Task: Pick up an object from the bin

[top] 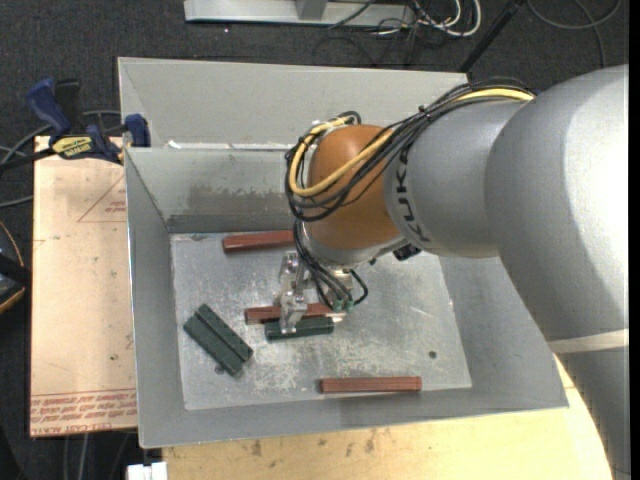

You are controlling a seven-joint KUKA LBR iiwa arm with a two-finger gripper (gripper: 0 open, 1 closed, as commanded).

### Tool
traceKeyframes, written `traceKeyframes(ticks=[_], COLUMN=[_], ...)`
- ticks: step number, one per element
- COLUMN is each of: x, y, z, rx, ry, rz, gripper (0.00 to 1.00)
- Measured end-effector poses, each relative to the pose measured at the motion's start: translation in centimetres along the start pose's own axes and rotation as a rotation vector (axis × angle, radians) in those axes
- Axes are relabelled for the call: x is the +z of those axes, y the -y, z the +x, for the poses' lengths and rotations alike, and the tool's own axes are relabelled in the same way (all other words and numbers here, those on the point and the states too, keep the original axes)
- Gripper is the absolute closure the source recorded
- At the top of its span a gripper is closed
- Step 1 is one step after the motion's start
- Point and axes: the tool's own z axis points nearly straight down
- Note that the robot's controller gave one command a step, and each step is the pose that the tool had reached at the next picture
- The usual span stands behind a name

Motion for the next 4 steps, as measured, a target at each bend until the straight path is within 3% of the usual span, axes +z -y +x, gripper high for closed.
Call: traceKeyframes(ticks=[1, 2, 4], x=[0.0, -10.9, -12.1], y=[0.0, 1.2, 0.9], z=[0.0, 0.3, 0.4], rx=[0.000, 0.007, -0.011], ry=[0.000, 0.003, 0.003], rz=[0.000, -0.001, 0.000], gripper=[1.00, 1.00, 1.00])
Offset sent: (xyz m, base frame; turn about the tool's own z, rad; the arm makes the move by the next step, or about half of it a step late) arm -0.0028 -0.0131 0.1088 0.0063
